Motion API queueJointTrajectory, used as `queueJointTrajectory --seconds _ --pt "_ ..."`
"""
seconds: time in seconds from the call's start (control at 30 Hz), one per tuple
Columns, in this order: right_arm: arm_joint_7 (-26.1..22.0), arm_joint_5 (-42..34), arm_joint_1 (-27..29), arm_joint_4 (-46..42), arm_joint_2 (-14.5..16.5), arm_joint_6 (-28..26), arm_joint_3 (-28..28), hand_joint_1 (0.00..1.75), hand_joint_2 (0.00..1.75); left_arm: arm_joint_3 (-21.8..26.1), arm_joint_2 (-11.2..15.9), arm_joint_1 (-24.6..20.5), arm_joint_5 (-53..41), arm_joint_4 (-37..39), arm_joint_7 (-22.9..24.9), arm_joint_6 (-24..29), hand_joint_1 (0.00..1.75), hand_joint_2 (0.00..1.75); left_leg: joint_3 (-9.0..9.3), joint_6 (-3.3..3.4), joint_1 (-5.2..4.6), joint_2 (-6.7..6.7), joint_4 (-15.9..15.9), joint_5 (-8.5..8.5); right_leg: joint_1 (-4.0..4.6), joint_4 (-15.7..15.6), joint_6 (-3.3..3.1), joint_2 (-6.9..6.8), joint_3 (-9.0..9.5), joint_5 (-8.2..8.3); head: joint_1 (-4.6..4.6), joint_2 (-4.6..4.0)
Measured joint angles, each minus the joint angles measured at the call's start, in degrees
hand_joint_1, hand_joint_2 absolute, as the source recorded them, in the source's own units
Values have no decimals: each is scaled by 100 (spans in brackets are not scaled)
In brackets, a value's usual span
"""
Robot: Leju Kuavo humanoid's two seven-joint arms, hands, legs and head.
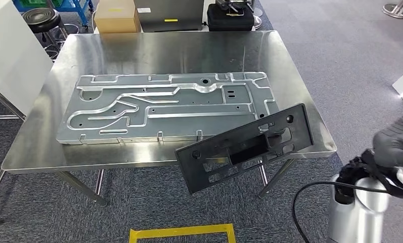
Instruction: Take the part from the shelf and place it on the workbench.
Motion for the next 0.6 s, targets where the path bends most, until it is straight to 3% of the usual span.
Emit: queueJointTrajectory --seconds 0.03,0.1,0.17,0.23,0.3,0.33,0.37,0.4,0.5,0.53,0.6 --pt "-2 -9 134 -216 7 39 -149 0 0 13 1 -3 18 0 -15 -5 0 0 6 -25 -9 1 1 -10 19 -195 -28 -2 92 51 0 0" --pt "-7 -32 434 -614 40 95 -443 0 0 51 2 -3 74 0 -49 -6 0 0 22 -85 -14 3 -11 -26 43 -259 -80 5 119 51 0 0" --pt "-8 -64 678 -940 94 136 -739 0 0 89 8 3 117 0 -75 -1 0 0 24 -144 -12 11 45 -98 11 -297 -145 9 152 67 0 0" --pt "-7 -75 817 -1164 146 165 -958 0 0 110 16 2 131 0 -86 3 0 0 -130 -188 -10 18 457 -376 -21 -342 -206 9 187 83 -1 0" --pt "-5 -85 938 -1308 199 189 -1110 0 0 132 17 2 151 0 -93 8 0 0 -459 -218 2 19 1213 -756 -11 -343 -234 14 193 78 -2 0" --pt "-4 -113 1004 -1363 234 211 -1195 0 0 145 17 4 162 0 -96 11 0 0 -587 -226 6 19 1501 -860 -4 -339 -237 17 194 75 -1 0" --pt "-3 -162 1062 -1413 274 247 -1298 0 0 161 17 7 171 0 -101 16 0 0 -630 -228 7 19 1604 -858 0 -334 -238 21 196 72 -2 0" --pt "-1 -228 1115 -1461 321 303 -1419 0 0 177 19 10 175 0 -105 20 0 0 -563 -222 7 19 1480 -747 3 -327 -234 24 201 68 -1 0" --pt "1 -474 1262 -1628 519 713 -1965 0 0 206 30 13 175 0 -141 52 0 0 7 -153 -7 15 369 -238 19 -282 -197 27 208 50 -1 0" --pt "0 -537 1295 -1667 601 893 -2185 0 0 212 34 14 177 0 -166 73 0 0 132 -126 -17 14 117 -157 26 -263 -174 28 199 49 -2 0" --pt "2 -585 1350 -1694 731 1122 -2538 0 0 228 39 19 180 0 -220 114 0 0 181 -84 -38 14 -6 -128 31 -248 -117 30 182 62 -2 0"
